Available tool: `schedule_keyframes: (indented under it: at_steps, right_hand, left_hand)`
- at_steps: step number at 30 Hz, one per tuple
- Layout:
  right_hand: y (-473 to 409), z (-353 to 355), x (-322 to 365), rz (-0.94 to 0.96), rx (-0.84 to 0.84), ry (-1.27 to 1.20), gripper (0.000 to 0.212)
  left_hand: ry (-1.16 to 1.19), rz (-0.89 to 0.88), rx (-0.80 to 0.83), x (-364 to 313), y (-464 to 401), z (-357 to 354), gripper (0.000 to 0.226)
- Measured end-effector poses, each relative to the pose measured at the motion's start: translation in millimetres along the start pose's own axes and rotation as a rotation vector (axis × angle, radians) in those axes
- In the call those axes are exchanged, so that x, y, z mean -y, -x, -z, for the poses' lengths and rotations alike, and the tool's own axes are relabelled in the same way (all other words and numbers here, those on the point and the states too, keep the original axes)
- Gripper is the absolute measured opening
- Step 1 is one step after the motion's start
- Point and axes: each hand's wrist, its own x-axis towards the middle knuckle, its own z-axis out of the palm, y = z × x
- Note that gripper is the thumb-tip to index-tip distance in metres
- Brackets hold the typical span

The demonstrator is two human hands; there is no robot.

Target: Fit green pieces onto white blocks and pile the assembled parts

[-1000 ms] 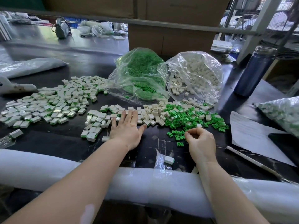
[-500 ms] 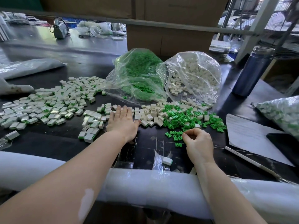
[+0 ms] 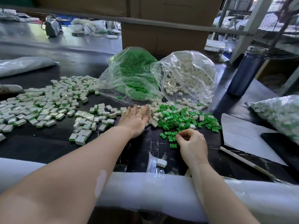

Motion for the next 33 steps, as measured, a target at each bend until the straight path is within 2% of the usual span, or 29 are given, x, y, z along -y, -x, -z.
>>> schedule_keyframes:
  at_steps: [6,17,20,23,26,29,33]
  right_hand:
    - [0,0,1,-0.022,0.008,0.001,0.012]
    - [2,1,1,0.002,0.006,-0.026,0.01]
    - [2,3,-1,0.008,0.002,-0.033,0.009]
    - [2,3,-2,0.008,0.009,-0.033,0.008]
    - [2,3,-2,0.006,0.008,-0.029,0.007]
    - [1,3,-2,0.005,0.009,-0.02,0.007]
    - [1,2,-1,0.006,0.012,-0.013,0.008]
  left_hand:
    - [-0.053,-0.042,0.0,-8,5,-8,0.048]
    - [0.112,-0.08,0.014,-24,36,-26,0.05]
    - [0.269,-0.123,0.011,-23,42,-26,0.049]
    - [0.571,-0.1,-0.103,-20,45,-18,0.042]
    - [0.453,-0.011,-0.29,-11,42,-9,0.035]
    - [0.406,0.07,-0.33,-2,38,-7,0.03]
    - [0.478,0.128,-0.437,4,39,-6,0.022]
